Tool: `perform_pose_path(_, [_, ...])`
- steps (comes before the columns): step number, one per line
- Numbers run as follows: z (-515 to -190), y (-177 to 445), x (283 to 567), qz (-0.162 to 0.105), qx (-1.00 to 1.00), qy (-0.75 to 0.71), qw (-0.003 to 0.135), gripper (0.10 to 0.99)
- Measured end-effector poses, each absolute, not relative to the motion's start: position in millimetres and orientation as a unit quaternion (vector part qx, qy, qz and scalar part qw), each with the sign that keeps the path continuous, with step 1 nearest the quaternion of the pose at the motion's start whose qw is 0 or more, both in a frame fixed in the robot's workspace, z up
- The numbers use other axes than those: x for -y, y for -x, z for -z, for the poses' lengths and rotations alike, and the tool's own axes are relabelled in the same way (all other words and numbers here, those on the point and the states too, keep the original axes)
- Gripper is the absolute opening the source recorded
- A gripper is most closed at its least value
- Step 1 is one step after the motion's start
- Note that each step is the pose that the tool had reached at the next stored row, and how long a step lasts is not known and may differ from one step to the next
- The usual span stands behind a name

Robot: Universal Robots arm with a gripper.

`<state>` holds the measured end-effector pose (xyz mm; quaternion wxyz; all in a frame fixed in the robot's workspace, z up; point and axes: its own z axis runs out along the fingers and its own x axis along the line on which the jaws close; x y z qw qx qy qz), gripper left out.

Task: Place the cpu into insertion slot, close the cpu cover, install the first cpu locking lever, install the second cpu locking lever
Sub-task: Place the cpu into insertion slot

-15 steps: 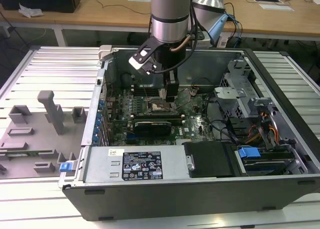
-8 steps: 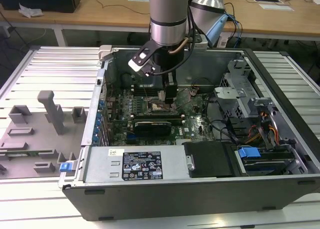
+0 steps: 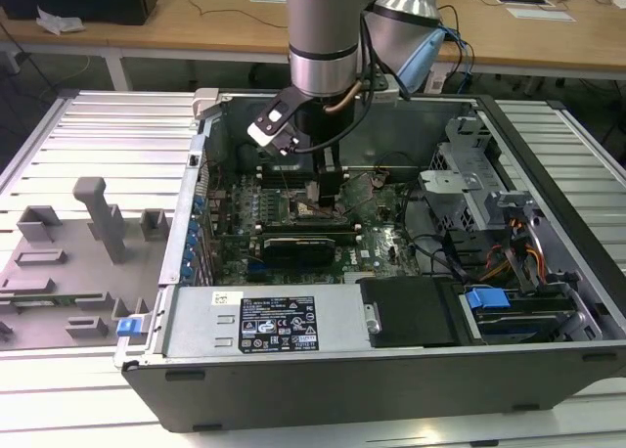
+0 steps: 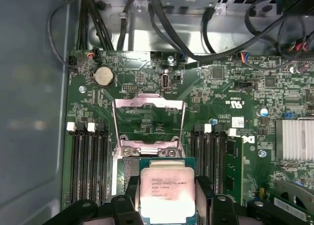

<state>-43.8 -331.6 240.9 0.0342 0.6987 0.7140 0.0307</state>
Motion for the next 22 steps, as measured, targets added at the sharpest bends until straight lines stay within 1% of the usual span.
perform_pose_path(11, [-229.8, 49.2, 320.5, -0.030, -0.713, -0.700, 0.035, 0.537])
perform_pose_path(22, [-217.9, 52.3, 320.2, -0.029, -0.707, -0.706, 0.036, 0.537])
